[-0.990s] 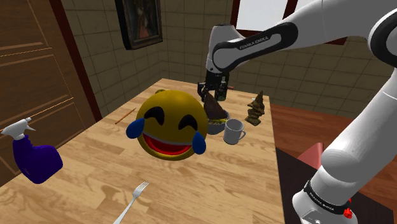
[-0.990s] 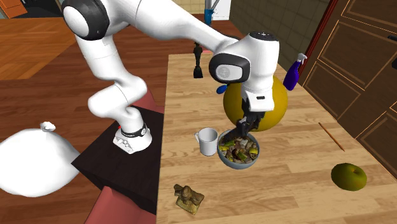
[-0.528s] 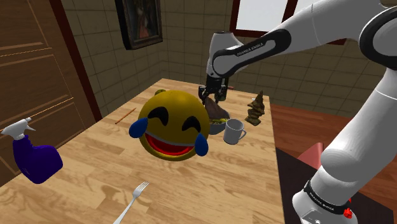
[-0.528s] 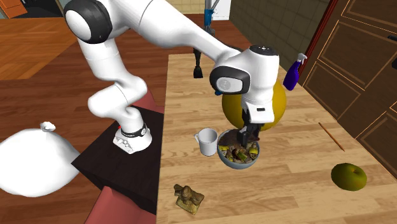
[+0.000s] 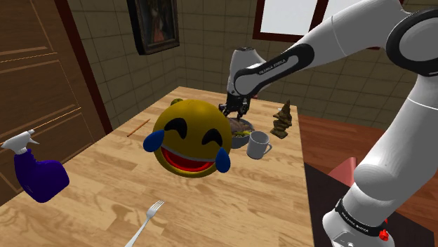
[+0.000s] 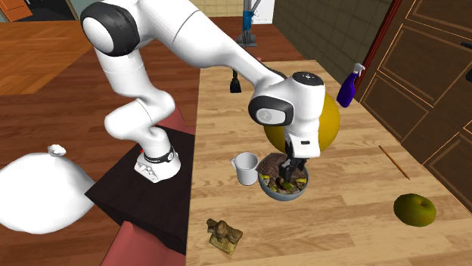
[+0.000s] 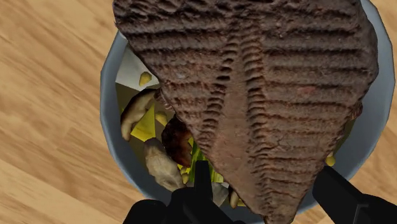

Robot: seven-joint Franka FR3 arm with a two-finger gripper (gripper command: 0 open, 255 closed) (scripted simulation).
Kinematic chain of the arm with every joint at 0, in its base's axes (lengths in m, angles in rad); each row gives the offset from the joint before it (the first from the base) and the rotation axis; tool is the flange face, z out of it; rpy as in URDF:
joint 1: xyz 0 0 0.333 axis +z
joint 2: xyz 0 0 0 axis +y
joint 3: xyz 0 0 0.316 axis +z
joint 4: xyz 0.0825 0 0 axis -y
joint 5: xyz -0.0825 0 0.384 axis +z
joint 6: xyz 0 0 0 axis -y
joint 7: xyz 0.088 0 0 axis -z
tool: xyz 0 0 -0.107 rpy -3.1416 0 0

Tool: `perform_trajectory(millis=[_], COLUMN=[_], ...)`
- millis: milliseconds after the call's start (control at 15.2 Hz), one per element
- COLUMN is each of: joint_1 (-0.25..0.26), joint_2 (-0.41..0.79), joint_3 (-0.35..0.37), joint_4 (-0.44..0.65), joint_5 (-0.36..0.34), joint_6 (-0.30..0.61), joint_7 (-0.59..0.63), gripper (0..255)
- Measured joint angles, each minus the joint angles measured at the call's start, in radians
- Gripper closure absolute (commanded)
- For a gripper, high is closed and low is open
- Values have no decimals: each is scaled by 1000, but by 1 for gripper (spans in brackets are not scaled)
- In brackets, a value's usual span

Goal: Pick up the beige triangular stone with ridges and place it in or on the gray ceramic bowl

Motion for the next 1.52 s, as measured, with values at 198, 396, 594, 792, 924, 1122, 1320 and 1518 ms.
perform_trajectory(millis=[198, 396, 594, 792, 924, 1122, 1320, 1518], joint_1=[1, 1, 1, 1, 1, 0, 0, -1], joint_2=[8, 9, 11, 15, 13, -34, -65, -70], joint_3=[0, -1, -1, -1, -1, 3, 4, 3], joint_4=[0, 1, 0, 0, -2, 19, 33, 36], joint_5=[-7, -9, -8, -9, -8, 20, 38, 41], joint_6=[13, 16, 15, 14, 15, -48, -91, -98], joint_7=[6, 7, 6, 6, 6, -11, -22, -27], gripper=[255, 255, 0, 0, 0, 0, 0, 0])
